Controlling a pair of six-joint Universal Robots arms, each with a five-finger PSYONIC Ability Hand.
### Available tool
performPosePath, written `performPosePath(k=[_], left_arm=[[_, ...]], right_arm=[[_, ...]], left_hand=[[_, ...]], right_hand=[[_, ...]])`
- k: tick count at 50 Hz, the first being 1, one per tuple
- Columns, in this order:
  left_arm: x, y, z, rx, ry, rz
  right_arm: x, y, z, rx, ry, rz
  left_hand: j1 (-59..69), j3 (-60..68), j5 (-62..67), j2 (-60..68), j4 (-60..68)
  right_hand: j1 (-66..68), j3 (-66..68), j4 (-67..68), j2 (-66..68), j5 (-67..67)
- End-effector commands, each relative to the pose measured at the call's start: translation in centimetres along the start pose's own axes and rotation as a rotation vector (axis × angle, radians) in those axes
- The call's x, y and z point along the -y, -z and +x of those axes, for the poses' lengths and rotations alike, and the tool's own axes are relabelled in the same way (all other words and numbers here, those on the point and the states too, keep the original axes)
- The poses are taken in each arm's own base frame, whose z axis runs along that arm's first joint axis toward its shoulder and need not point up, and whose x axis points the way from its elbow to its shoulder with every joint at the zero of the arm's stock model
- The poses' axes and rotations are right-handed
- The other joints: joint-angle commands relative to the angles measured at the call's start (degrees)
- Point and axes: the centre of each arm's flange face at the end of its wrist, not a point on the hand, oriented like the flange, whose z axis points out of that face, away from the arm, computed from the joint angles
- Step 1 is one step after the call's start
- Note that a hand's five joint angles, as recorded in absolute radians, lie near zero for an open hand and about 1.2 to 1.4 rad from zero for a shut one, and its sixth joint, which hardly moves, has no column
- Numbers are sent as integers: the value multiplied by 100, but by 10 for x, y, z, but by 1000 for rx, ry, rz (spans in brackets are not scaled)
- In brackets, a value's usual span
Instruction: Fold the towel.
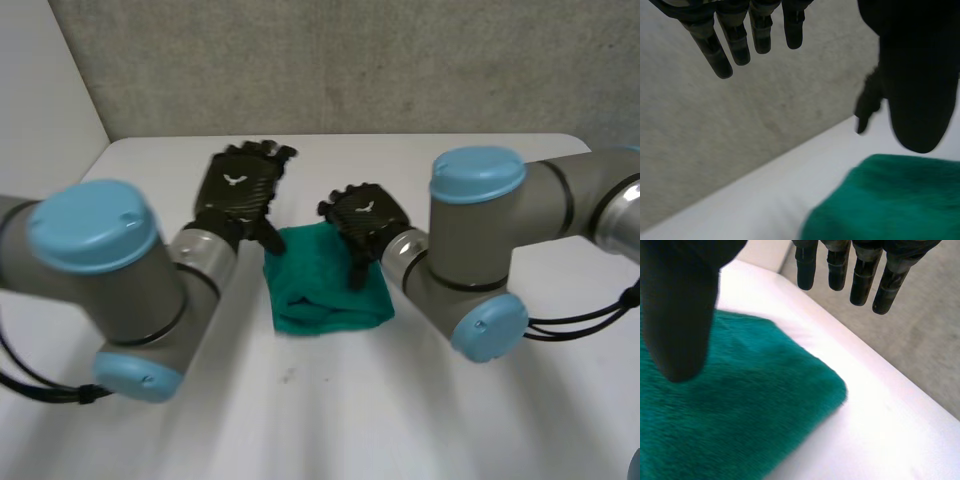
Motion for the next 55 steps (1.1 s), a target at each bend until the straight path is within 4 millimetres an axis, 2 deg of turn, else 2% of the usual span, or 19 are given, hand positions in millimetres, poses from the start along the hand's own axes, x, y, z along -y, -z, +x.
performPosePath(k=[1, 2, 4, 6, 10, 17, 23, 27, 29, 30, 33, 34, 37, 38, 40, 41, 44, 47, 55], left_arm=[[-47, -20, 21, -43, 88, -242], [-59, -18, 21, -42, 83, -300], [-64, -17, 20, -38, 81, -325], [-78, -13, 17, -16, 71, -381], [-95, -5, 9, 12, 57, -442], [-97, -3, 8, 0, -11, -451], [-69, -4, 7, -16, -87, -378], [-25, -2, 3, -6, -81, -270], [-8, -2, 0, 3, -76, -228], [10, 0, -4, 15, -72, -182], [36, 4, -14, 47, -64, -118], [51, 5, -26, 81, -53, -82], [72, 8, -46, 133, -24, -29], [90, 12, -59, 165, 5, 15], [106, 18, -70, 193, 35, 58], [112, 21, -75, 204, 48, 69], [126, 29, -90, 230, 65, 80], [130, 35, -97, 230, 72, 55], [135, 43, -95, 210, 76, 38]], right_arm=[[-19, -6, 16, -7, -88, -58], [-26, -8, 14, 0, -91, -79], [-41, -14, 11, 6, -99, -126], [-49, -17, 11, 11, -105, -154], [-55, -18, 23, -9, -114, -177], [-55, -18, 27, -17, -118, -181], [-49, -14, 28, -16, -121, -186], [-11, 3, 42, -48, -124, -121], [3, 11, 54, -83, -126, -86], [3, 11, 54, -83, -126, -86], [45, 38, 107, -301, -176, 42], [52, 44, 115, -340, -186, 69], [73, 65, 142, -464, -202, 150], [77, 71, 149, -490, -201, 165], [81, 76, 153, -507, -201, 175], [85, 88, 168, -552, -200, 182], [85, 95, 175, -560, -199, 168], [84, 100, 175, -545, -205, 139], [89, 109, 171, -536, -203, 134]], left_hand=[[119, 46, -14, 108, 90], [119, 46, -14, 108, 90], [102, 29, -31, 91, 73], [51, -21, -81, 40, 23], [51, -22, -81, 40, 22], [1, -72, -132, -10, -28], [-100, -173, -232, -111, -129], [-117, -190, -249, -128, -146], [-117, -190, -249, -128, -146], [-117, -190, -249, -128, -146], [-117, -190, -249, -128, -146], [-117, -190, -249, -128, -146], [-117, -190, -249, -128, -146], [-117, -190, -249, -128, -146], [-117, -190, -249, -128, -146], [-117, -190, -249, -128, -146], [-117, -190, -249, -128, -146], [-117, -190, -249, -128, -146], [-122, -194, -254, -133, -150]], right_hand=[[-133, -202, -296, -259, -334], [-133, -202, -296, -259, -334], [-133, -202, -296, -259, -334], [-133, -202, -296, -259, -334], [-133, -202, -296, -259, -334], [-133, -202, -296, -259, -334], [-133, -202, -296, -259, -334], [-133, -202, -296, -259, -334], [-133, -202, -296, -259, -334], [-133, -202, -296, -259, -334], [-133, -202, -296, -259, -334], [-133, -202, -296, -259, -334], [-133, -202, -296, -259, -334], [-133, -202, -296, -259, -334], [-133, -202, -296, -259, -334], [-133, -202, -296, -259, -334], [-133, -202, -296, -259, -334], [-133, -202, -296, -259, -334], [-133, -202, -296, -259, -334]])
